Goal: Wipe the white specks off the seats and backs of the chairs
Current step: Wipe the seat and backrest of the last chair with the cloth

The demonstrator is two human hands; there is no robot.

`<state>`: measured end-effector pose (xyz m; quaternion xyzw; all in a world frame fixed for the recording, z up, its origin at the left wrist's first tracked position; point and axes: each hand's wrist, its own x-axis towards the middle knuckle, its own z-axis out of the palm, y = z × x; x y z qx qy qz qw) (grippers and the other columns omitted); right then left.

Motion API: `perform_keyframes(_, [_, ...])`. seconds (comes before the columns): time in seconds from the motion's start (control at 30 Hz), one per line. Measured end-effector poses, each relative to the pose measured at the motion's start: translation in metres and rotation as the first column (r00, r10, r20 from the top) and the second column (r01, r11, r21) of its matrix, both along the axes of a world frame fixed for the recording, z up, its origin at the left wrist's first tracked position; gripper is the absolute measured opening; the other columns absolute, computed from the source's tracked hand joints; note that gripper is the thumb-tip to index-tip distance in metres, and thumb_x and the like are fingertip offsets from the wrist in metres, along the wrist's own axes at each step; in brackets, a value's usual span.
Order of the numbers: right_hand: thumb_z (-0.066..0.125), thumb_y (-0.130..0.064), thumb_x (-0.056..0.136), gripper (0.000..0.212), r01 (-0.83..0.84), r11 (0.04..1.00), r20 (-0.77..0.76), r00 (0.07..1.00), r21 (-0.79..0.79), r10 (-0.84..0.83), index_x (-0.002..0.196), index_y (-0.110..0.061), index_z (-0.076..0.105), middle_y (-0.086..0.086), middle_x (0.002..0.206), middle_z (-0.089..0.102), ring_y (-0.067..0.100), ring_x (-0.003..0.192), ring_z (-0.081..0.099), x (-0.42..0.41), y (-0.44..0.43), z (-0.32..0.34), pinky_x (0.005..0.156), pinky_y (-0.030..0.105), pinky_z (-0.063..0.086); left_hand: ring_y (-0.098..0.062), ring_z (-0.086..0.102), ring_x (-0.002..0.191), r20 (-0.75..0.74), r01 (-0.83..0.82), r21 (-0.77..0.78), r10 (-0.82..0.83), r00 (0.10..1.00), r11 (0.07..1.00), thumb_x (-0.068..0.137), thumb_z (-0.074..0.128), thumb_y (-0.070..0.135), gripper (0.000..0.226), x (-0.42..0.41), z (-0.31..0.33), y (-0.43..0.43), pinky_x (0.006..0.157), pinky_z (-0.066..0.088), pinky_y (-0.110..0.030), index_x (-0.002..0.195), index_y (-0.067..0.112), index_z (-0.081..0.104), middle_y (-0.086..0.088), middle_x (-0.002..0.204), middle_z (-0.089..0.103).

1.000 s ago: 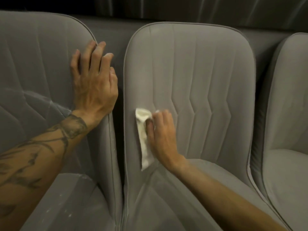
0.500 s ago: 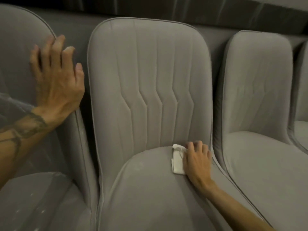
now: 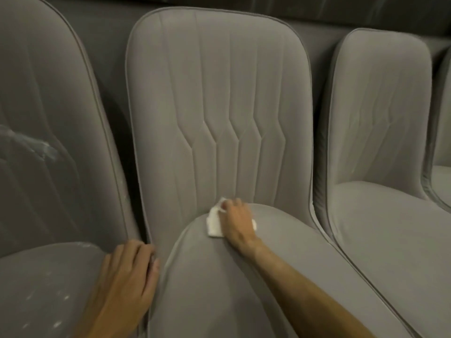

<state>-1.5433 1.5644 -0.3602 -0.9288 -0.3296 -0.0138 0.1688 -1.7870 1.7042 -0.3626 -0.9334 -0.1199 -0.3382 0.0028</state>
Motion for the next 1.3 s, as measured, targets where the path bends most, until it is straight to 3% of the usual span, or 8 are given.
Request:
perform_keyframes(0.1, [0.045, -0.032, 0.103, 0.027, -0.186, 0.982, 0.052, 0.981, -0.031, 0.188, 0.121, -0.017, 0.058, 0.009, 0.123, 0.053, 0.033, 0.113, 0.049, -0.017, 0.002, -0.003, 0.096, 0.043, 0.035, -0.034, 0.054, 0.073, -0.096, -0.001, 0.021, 0.003, 0.995, 1.000, 0.091, 0.046, 0.036, 0.024, -0.009, -0.011, -0.001, 0.064, 0.038, -0.046, 0.085, 0.019, 0.060, -0.005, 0.086, 0.051])
perform_keyframes(0.27, [0.040, -0.022, 0.104, 0.024, 0.369, 0.926, 0.166, 0.921, -0.078, -0.353, 0.122, -0.015, 0.054, 0.011, 0.127, 0.052, 0.034, 0.114, 0.051, 0.037, -0.077, 0.001, 0.092, 0.042, 0.039, -0.031, 0.059, 0.075, -0.174, -0.007, -0.041, 0.000, 0.985, 0.999, 0.087, 0.048, 0.041, 0.028, -0.024, -0.003, -0.008, 0.067, 0.035, -0.041, 0.086, 0.019, 0.065, -0.004, 0.089, 0.056])
perform_keyframes(0.33, [0.040, -0.016, 0.103, 0.024, 0.447, 0.893, 0.119, 0.891, -0.060, -0.438, 0.123, -0.010, 0.052, 0.015, 0.127, 0.052, 0.038, 0.113, 0.051, 0.040, -0.076, 0.001, 0.092, 0.044, 0.040, -0.031, 0.061, 0.078, -0.199, 0.000, -0.100, -0.020, 0.980, 0.995, 0.086, 0.048, 0.041, 0.030, -0.031, 0.001, -0.013, 0.068, 0.042, -0.041, 0.087, 0.018, 0.067, -0.004, 0.091, 0.059])
perform_keyframes(0.6, [0.041, -0.019, 0.103, 0.030, 0.033, 0.999, 0.032, 0.999, 0.006, -0.033, 0.129, -0.007, 0.051, 0.017, 0.129, 0.054, 0.037, 0.115, 0.052, -0.053, 0.043, -0.015, 0.098, 0.043, 0.036, -0.023, 0.056, 0.094, -0.290, -0.015, -0.222, -0.051, 0.956, 0.975, 0.087, 0.065, 0.038, 0.016, -0.054, 0.000, -0.023, 0.075, 0.052, -0.038, 0.094, 0.024, 0.064, 0.004, 0.103, 0.058])
perform_keyframes(0.8, [0.041, -0.022, 0.101, 0.033, -0.056, 0.998, 0.066, 0.996, -0.021, 0.057, 0.129, -0.007, 0.049, 0.015, 0.126, 0.054, 0.036, 0.109, 0.052, -0.141, 0.040, -0.014, 0.093, 0.044, 0.034, -0.023, 0.055, 0.098, -0.266, -0.030, -0.295, -0.052, 0.963, 0.955, 0.082, 0.081, 0.028, 0.021, -0.056, 0.001, -0.025, 0.079, 0.051, -0.038, 0.090, 0.020, 0.063, 0.002, 0.102, 0.058])
perform_keyframes(1.0, [0.054, -0.027, 0.101, 0.021, -0.375, 0.897, -0.144, 0.899, 0.233, 0.413, 0.112, -0.010, 0.061, 0.011, 0.113, 0.060, 0.028, 0.102, 0.056, -0.175, -0.001, 0.011, 0.093, 0.038, 0.042, -0.021, 0.059, 0.095, -0.194, -0.028, -0.483, -0.076, 0.978, 0.875, 0.086, 0.076, 0.017, 0.016, -0.070, -0.002, -0.030, 0.084, 0.051, -0.037, 0.100, 0.018, 0.068, 0.002, 0.117, 0.057])
perform_keyframes(1.13, [0.050, -0.022, 0.102, 0.024, -0.102, 0.945, -0.127, 0.981, 0.311, 0.148, 0.117, -0.007, 0.060, 0.014, 0.117, 0.058, 0.032, 0.107, 0.054, -0.159, 0.007, 0.015, 0.095, 0.042, 0.041, -0.025, 0.059, 0.094, -0.192, -0.081, -0.498, -0.019, 0.981, 0.864, 0.087, 0.069, 0.012, 0.019, -0.086, 0.000, -0.031, 0.086, 0.050, -0.042, 0.102, 0.018, 0.059, 0.000, 0.114, 0.052])
perform_keyframes(1.3, [0.036, -0.014, 0.101, 0.032, -0.029, 0.997, 0.046, 0.999, 0.069, 0.026, 0.130, -0.004, 0.044, 0.017, 0.130, 0.050, 0.034, 0.109, 0.054, -0.187, 0.042, 0.000, 0.090, 0.041, 0.041, -0.024, 0.057, 0.096, -0.173, -0.189, -0.352, 0.135, 0.976, 0.917, 0.093, 0.062, 0.009, 0.021, -0.121, 0.009, -0.019, 0.090, 0.049, -0.042, 0.112, 0.017, 0.062, -0.001, 0.114, 0.056])
